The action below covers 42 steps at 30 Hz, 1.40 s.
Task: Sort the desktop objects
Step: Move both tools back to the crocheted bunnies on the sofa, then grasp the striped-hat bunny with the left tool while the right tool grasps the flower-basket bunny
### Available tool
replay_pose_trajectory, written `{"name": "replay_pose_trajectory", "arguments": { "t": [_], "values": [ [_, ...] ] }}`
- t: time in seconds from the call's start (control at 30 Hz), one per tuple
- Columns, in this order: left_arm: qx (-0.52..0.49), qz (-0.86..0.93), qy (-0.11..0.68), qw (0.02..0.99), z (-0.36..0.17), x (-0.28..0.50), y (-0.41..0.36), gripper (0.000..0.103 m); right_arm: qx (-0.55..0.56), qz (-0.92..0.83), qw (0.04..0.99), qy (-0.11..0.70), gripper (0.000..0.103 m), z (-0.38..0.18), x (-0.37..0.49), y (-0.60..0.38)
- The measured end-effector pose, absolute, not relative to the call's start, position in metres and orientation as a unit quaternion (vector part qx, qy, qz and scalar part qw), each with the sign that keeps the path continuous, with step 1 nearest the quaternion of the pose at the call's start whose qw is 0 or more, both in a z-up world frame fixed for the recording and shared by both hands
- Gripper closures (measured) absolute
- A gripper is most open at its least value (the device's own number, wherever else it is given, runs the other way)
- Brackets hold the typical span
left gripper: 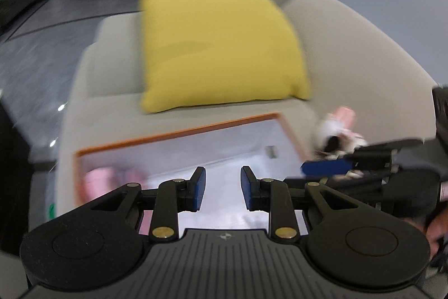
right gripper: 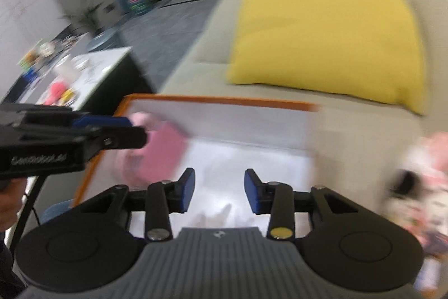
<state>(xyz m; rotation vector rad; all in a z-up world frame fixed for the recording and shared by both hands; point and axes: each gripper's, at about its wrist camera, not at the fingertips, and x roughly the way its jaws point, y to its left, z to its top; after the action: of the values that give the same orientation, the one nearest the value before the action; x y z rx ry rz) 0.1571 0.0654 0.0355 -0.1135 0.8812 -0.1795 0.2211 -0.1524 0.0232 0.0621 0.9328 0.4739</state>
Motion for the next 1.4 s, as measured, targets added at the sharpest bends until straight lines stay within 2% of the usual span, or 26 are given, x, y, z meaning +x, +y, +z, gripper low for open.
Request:
{"name": "replay_pose_trajectory", "arguments": {
  "t": [0.17,0.3,0.4,0.43,0.73,0.93,1.03,1.4],
  "values": [
    [0.003,-0.151,0.415,0.897,0.036,0.180,0.000,0.073,0.061,0.122,0.872,0.470,0.061,0.023,0.220,-0.239],
    [0.046,-0.193,0.411,0.890,0.029,0.200,-0.047,0.068,0.094,0.040,0.861,0.497,0.055,0.006,0.222,-0.303],
    [0.082,-0.213,0.413,0.881,0.016,0.218,-0.077,0.058,0.112,0.008,0.856,0.505,0.055,-0.007,0.222,-0.335],
    [0.093,-0.218,0.415,0.878,0.012,0.223,-0.087,0.050,0.116,0.002,0.854,0.507,0.055,-0.011,0.222,-0.343],
    [0.177,-0.262,0.441,0.840,-0.041,0.276,-0.153,0.049,0.128,0.014,0.842,0.523,0.054,-0.034,0.247,-0.368],
    [0.187,-0.296,0.454,0.820,-0.065,0.311,-0.173,0.049,0.126,0.014,0.837,0.532,0.055,-0.046,0.269,-0.377],
    [0.181,-0.307,0.457,0.815,-0.074,0.324,-0.174,0.046,0.168,0.031,0.827,0.536,0.056,-0.051,0.271,-0.388],
    [0.150,-0.329,0.470,0.805,-0.097,0.349,-0.191,0.034,0.174,0.071,0.826,0.531,0.054,-0.057,0.268,-0.391]
  ]
}}
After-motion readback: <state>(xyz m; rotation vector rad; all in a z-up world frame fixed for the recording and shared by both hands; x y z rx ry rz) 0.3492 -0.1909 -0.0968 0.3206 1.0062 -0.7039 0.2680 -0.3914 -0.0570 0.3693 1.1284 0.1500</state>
